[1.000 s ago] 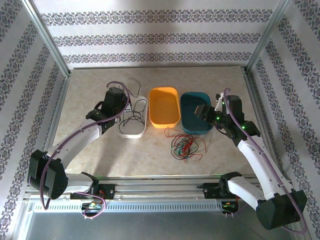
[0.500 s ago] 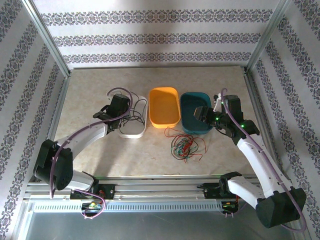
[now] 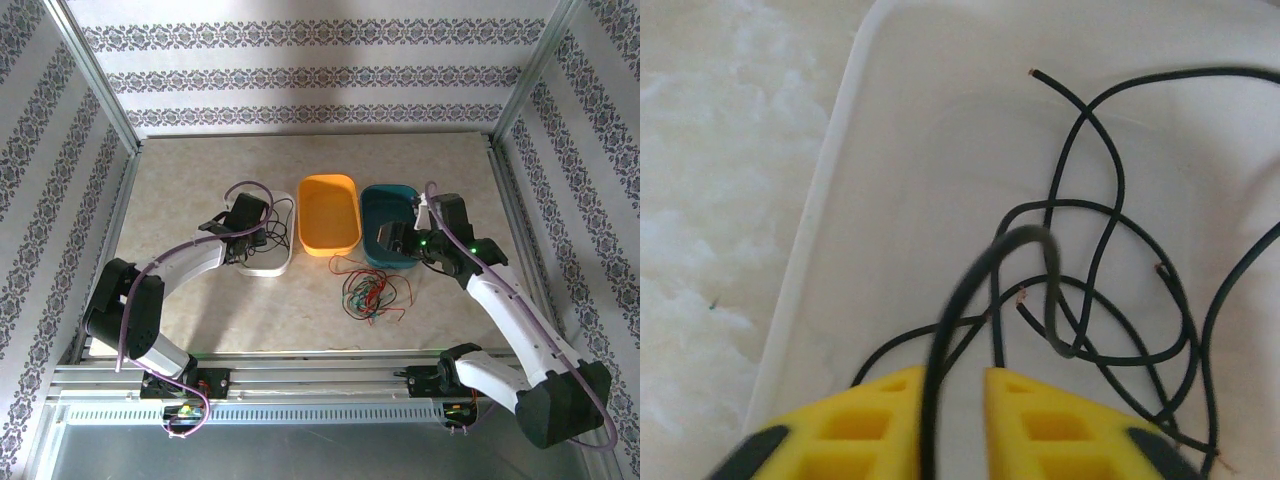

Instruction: Untangle the cables

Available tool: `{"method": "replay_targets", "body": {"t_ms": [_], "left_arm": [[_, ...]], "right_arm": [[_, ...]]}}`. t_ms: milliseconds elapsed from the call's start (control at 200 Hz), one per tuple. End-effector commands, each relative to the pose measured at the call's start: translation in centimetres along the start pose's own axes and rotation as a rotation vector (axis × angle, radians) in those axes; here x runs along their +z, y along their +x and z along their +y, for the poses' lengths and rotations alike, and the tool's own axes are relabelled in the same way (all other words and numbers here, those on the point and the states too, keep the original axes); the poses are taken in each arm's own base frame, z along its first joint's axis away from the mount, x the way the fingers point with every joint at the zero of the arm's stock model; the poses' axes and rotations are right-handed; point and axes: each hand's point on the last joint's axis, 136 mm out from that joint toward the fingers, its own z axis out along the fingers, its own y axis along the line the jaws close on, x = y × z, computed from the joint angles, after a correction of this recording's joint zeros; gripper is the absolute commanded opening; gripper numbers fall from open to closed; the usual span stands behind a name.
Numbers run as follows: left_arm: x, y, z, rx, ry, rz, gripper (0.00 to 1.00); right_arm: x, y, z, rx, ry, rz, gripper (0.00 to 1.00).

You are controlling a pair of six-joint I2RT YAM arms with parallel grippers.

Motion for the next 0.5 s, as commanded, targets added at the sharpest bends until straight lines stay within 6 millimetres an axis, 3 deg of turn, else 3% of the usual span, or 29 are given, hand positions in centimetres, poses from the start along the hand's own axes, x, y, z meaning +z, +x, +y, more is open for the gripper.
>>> {"method": "replay_targets", "body": {"t_ms": [0, 45, 115, 275, 315, 395, 495], "left_arm": [[-0.4, -1.1, 0.1, 0.011, -0.009, -0.010, 0.35], [-0.7, -1.4, 0.1, 0.020, -0.012, -0.021, 0.48], [-1.7, -2.4, -0.4, 0.054, 0.000, -0.053, 0.59], [-5.4, -5.7, -3.2, 0.167, 0.058, -0.207, 0.70], [-6.4, -6.3, -4.2, 0.199, 0.086, -0.245, 0.77], [-7.8, -6.6, -7.0, 0.277, 0.187, -0.274, 0.79], [-8.5, -4.6, -11.4, 0.382, 0.385, -0.219, 0.79]], "right_arm": [[0.8, 0.9, -0.7, -0.007, 0.036, 0.025, 0.58], [1.0, 1.0, -0.8, -0.011, 0.043, 0.030, 0.58], [1.2, 1.3, -0.9, -0.019, 0.056, 0.044, 0.58], [1.7, 2.6, -1.8, -0.025, 0.091, 0.087, 0.59], [1.8, 3.1, -2.1, -0.024, 0.103, 0.105, 0.59], [2.2, 4.3, -2.7, -0.027, 0.122, 0.154, 0.58], [2.9, 6.2, -3.1, -0.041, 0.133, 0.235, 0.57]]}}
